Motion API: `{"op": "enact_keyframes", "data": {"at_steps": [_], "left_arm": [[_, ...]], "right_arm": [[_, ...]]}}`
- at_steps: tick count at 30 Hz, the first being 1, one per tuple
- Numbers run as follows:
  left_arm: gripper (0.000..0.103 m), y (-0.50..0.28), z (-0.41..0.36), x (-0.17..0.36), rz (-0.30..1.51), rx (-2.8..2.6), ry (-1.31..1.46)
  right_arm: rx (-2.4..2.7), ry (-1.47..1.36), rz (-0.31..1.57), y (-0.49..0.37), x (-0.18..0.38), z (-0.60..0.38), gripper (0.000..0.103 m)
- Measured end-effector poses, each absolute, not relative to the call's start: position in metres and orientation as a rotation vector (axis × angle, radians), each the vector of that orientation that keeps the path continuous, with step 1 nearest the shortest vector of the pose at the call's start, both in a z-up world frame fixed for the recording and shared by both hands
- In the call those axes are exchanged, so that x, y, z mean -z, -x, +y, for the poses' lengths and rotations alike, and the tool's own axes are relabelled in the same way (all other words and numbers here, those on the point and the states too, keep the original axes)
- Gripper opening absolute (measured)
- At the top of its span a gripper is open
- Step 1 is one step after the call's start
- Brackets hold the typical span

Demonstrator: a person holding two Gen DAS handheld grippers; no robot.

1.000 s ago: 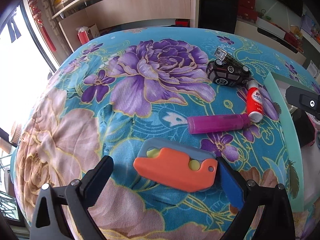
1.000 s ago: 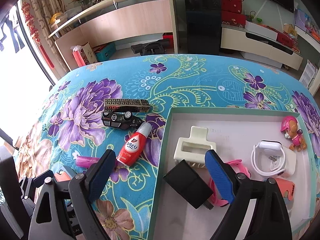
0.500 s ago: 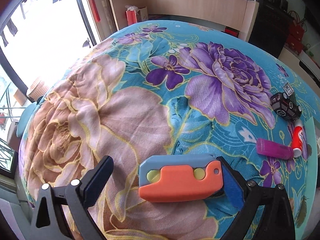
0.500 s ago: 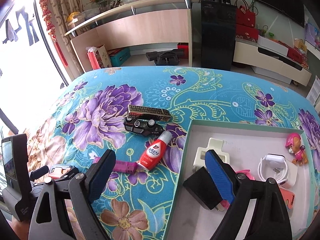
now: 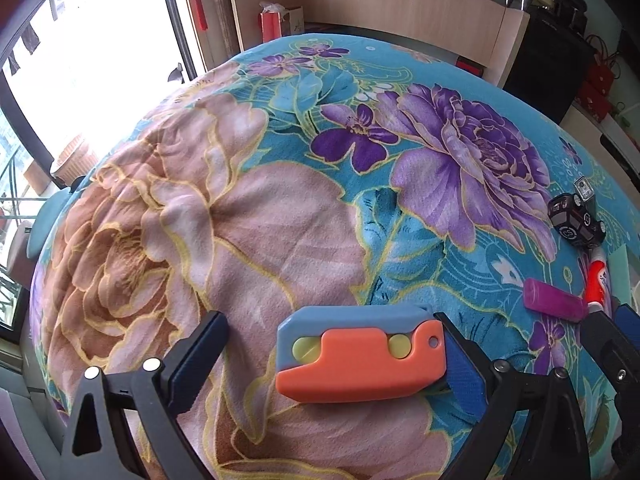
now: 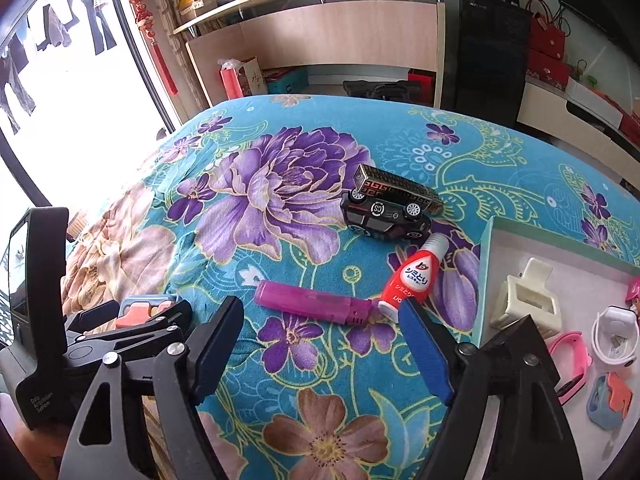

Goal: Organize rigid objects
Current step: 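Close the left tool on the orange-and-blue slider toy while the right tool reaches the pink tube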

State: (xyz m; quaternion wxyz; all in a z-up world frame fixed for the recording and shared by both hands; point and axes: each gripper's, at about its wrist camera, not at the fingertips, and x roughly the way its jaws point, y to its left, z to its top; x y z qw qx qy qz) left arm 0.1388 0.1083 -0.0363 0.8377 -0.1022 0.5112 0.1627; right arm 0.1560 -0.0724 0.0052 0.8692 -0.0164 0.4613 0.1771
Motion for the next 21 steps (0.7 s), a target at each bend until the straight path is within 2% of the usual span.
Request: {"op": "enact_keyframes", "data": {"at_steps": [9,13,21], "left_arm": [[0.086,-0.134,0.107,0.032,1.08,-0.307,0.23],[0.075,-0.132,0.11,0.03,1.071,-0.303,0.236],[0.074,-0.13,0.116,0.03,1.067,-0.28,0.256]], "right_arm": [[-0.347,0.051,1.032,-0.163,0.018,-0.061,0.078],[-0.344,0.075,1.02,-0.165,0.021,-0.053,0.078],[-0.31,0.147,0.986,-0.168,0.027,-0.038,0.078]]}}
